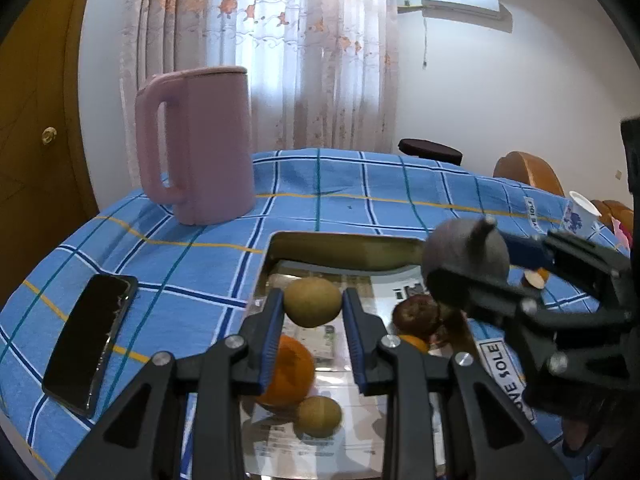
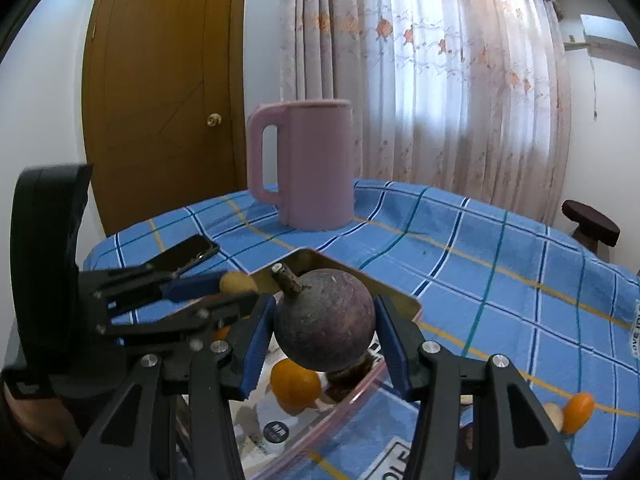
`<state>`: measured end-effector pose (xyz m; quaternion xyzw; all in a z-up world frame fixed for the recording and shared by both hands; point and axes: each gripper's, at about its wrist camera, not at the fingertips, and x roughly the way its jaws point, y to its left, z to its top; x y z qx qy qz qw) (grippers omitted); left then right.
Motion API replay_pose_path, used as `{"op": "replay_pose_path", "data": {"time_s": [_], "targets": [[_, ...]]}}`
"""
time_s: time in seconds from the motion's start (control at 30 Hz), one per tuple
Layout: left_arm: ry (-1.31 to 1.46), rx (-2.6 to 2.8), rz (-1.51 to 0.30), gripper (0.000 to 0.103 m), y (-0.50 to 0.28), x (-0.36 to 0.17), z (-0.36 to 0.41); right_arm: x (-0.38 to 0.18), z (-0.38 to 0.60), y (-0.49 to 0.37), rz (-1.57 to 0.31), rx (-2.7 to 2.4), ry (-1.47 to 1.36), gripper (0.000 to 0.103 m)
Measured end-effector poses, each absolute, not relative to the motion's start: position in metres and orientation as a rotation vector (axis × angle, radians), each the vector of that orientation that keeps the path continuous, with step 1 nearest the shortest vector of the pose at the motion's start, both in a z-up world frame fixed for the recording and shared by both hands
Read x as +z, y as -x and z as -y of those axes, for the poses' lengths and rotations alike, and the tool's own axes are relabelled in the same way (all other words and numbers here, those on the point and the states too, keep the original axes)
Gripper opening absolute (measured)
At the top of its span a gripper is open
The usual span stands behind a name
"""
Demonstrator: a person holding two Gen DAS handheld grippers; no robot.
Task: Organize fruits
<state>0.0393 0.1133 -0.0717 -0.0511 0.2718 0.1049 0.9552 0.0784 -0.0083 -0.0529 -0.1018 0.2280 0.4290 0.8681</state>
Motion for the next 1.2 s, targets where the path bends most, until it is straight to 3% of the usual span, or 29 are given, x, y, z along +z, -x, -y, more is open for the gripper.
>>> {"op": "replay_pose_path", "data": {"time_s": [0.73,0.8,0.83,0.87,0.93,0.97,1.2], "targets": [[0.123,0.23,-0.567,0.033,-0.043,-0.072,-0.126,-0.078,-0.001,-0.062,-0.574,0.967,0.284,0.053],[0.13,0.225,-0.566,0.04,-0.042,-0.072,-0.126,-0.079,-0.001,-0.06,-0.583,0.98,0.28,0.057],[0.126,0.223,-0.566,0.047,-0.041,-0.071,-0.125,-0.077,0.003,-0.058,-0.567,0.967,0.273,0.065],[0.118,0.23,-0.563,0.051,-0.039,-0.071,-0.123,-0.075,0.005,-0.058,-0.562,0.961,0.271,0.066],[0.123,0.23,-0.547,0.071,-0.034,-0.069,-0.12,-0.072,0.014,-0.056,-0.55,0.957,0.268,0.066],[0.123,0.229,-0.542,0.075,-0.033,-0.068,-0.118,-0.07,0.022,-0.055,-0.538,0.949,0.27,0.066],[0.117,0.195,-0.526,0.079,-0.033,-0.065,-0.098,-0.06,0.084,-0.07,-0.505,0.782,0.243,0.066]]}}
